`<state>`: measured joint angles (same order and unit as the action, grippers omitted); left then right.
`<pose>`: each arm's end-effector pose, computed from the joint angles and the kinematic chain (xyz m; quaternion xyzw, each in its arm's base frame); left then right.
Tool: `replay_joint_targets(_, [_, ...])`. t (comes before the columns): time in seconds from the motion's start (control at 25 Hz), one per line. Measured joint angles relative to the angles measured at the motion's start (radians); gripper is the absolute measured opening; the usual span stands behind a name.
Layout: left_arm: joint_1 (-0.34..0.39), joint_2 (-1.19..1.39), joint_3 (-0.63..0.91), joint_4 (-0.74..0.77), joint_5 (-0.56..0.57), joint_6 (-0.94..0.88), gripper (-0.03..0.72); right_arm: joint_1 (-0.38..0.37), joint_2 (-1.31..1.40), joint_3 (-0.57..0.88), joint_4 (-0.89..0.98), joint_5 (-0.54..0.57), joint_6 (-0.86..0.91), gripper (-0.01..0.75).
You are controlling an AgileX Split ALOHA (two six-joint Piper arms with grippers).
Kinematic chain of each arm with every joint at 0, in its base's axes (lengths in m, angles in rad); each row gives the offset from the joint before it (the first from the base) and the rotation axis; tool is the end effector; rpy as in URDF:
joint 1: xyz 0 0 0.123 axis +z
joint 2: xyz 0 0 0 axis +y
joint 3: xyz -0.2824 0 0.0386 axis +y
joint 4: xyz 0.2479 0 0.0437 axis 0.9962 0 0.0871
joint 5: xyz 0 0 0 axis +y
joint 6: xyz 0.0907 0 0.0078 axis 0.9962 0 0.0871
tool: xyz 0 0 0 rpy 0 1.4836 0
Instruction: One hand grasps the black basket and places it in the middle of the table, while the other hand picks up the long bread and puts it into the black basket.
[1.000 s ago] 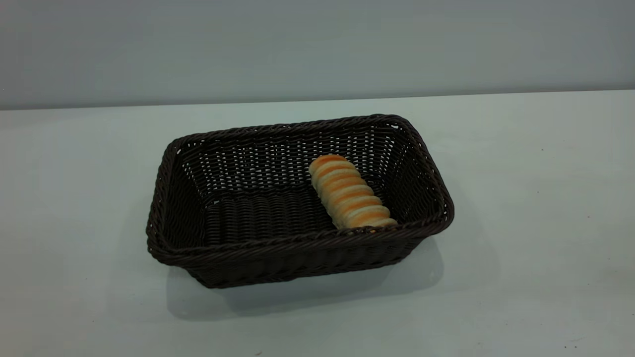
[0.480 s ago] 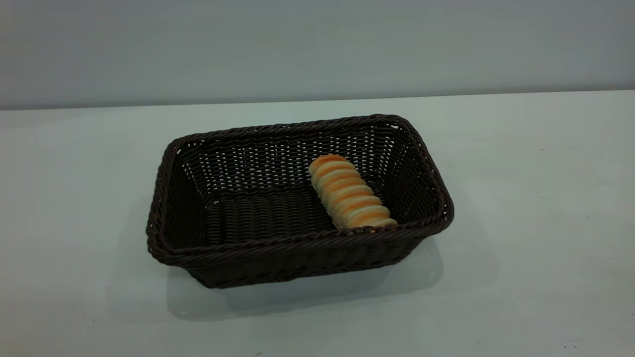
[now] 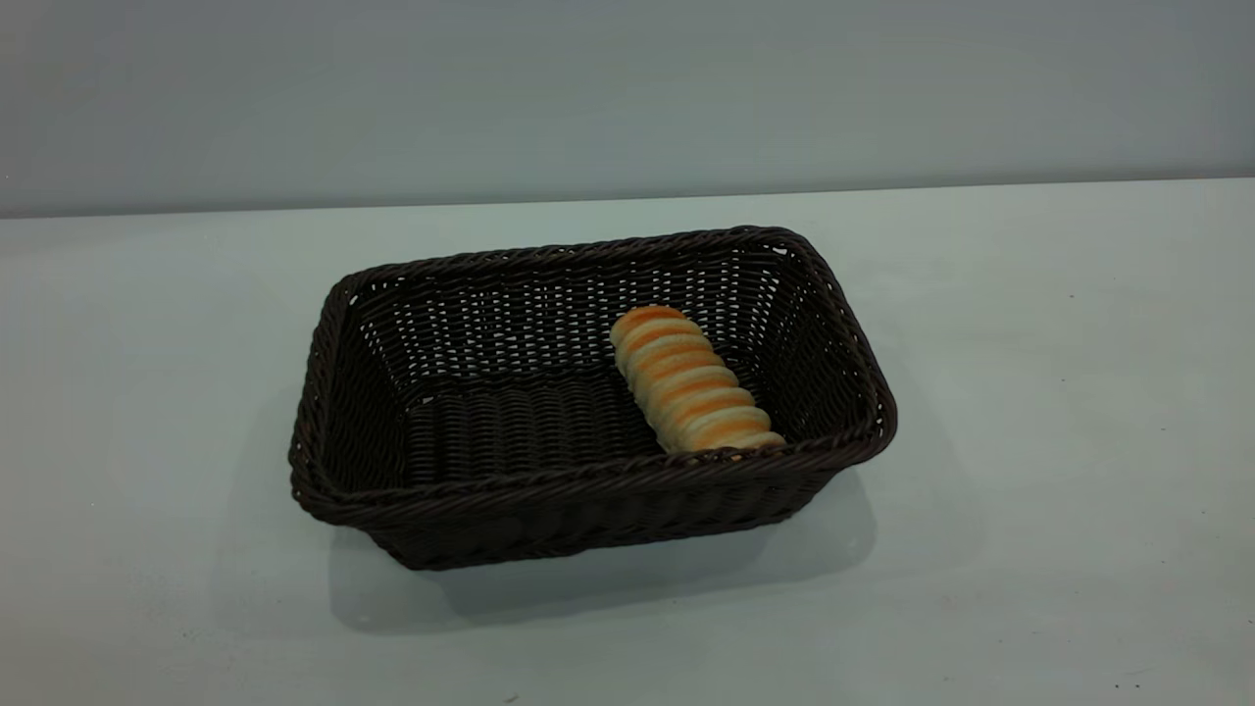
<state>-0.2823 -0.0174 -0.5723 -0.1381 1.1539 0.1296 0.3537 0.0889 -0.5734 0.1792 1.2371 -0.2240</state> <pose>-0.0233 -0.0052 0.2896 0.1830 0.8323 -0.1078 0.5121 -0.0129 0.0116 0.2855 -0.2653 0.8555 0.1169 0.4290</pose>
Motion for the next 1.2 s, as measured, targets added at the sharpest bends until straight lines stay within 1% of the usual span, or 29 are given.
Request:
replay_joint_targets(0.2, [0.000, -0.004, 0.025, 0.027, 0.000, 0.001, 0.449, 0.000, -0.001, 0.001, 0.007, 0.000, -0.010, 0.247])
replay_joint_targets(0.4, [0.000, -0.005, 0.026, 0.054, 0.000, 0.005, 0.449, 0.000, -0.001, 0.054, 0.029, -0.003, -0.025, 0.247])
replay_joint_targets(0.56, [0.000, -0.005, 0.044, 0.056, -0.002, 0.009, 0.449, 0.000, -0.001, 0.056, 0.060, -0.043, -0.042, 0.247])
replay_joint_targets(0.72, [0.000, -0.005, 0.076, 0.056, -0.006, 0.010, 0.449, 0.000, -0.001, 0.056, 0.058, -0.044, -0.047, 0.247])
replay_joint_targets(0.88, [0.000, -0.005, 0.077, 0.056, -0.008, 0.010, 0.449, 0.000, -0.001, 0.056, 0.056, -0.047, -0.052, 0.247])
replay_joint_targets(1.2, [0.000, -0.005, 0.077, 0.056, -0.009, 0.010, 0.449, 0.000, -0.001, 0.082, 0.056, -0.092, -0.097, 0.245])
